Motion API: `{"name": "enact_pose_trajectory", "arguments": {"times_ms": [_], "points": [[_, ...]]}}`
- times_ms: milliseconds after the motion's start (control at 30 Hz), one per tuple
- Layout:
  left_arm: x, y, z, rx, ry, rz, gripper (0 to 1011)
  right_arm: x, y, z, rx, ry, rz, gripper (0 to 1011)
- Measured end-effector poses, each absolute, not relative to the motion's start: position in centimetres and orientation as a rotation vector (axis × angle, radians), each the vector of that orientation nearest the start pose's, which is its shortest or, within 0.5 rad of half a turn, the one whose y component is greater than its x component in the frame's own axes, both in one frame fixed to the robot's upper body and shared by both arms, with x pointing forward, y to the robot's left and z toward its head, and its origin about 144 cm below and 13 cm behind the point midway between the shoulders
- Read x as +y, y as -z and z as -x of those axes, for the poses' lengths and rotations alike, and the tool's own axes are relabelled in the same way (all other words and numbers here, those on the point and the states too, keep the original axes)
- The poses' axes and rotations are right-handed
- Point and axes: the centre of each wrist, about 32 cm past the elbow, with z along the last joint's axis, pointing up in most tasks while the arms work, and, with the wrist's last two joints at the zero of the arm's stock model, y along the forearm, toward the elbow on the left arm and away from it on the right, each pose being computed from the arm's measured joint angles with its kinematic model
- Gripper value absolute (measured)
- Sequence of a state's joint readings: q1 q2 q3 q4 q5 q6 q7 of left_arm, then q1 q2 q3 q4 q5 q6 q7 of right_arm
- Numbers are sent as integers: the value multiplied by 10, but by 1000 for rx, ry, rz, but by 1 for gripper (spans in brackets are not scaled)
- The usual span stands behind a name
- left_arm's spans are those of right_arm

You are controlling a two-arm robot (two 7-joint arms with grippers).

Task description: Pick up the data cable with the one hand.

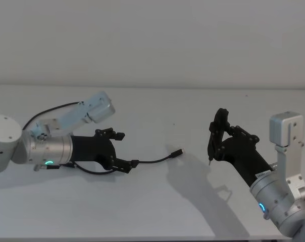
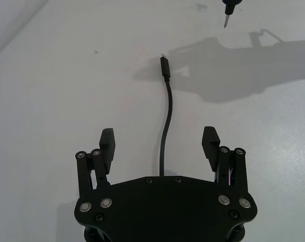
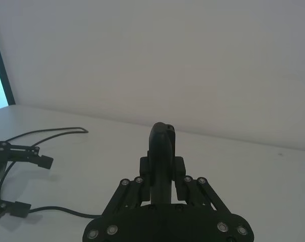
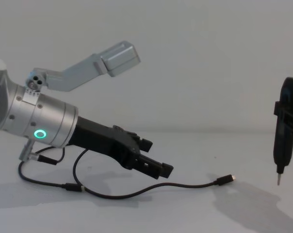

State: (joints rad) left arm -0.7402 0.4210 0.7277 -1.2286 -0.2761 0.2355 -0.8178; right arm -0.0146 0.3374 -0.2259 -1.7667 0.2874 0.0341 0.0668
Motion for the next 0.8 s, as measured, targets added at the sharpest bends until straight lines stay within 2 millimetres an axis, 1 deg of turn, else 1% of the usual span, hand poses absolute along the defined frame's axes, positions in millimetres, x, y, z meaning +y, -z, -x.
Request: {"name": "enact_pose_trajectory", "arguments": {"times_ms": [267,800], "points": [[200,-1259,-613,-63,-345,-508,1002,-237,-1189,-443,-75,1229,-26,275],[192,-1255,-620,12,-342,-552,1002,-237,-1189,-443,-75,1229,-26,274]]}}
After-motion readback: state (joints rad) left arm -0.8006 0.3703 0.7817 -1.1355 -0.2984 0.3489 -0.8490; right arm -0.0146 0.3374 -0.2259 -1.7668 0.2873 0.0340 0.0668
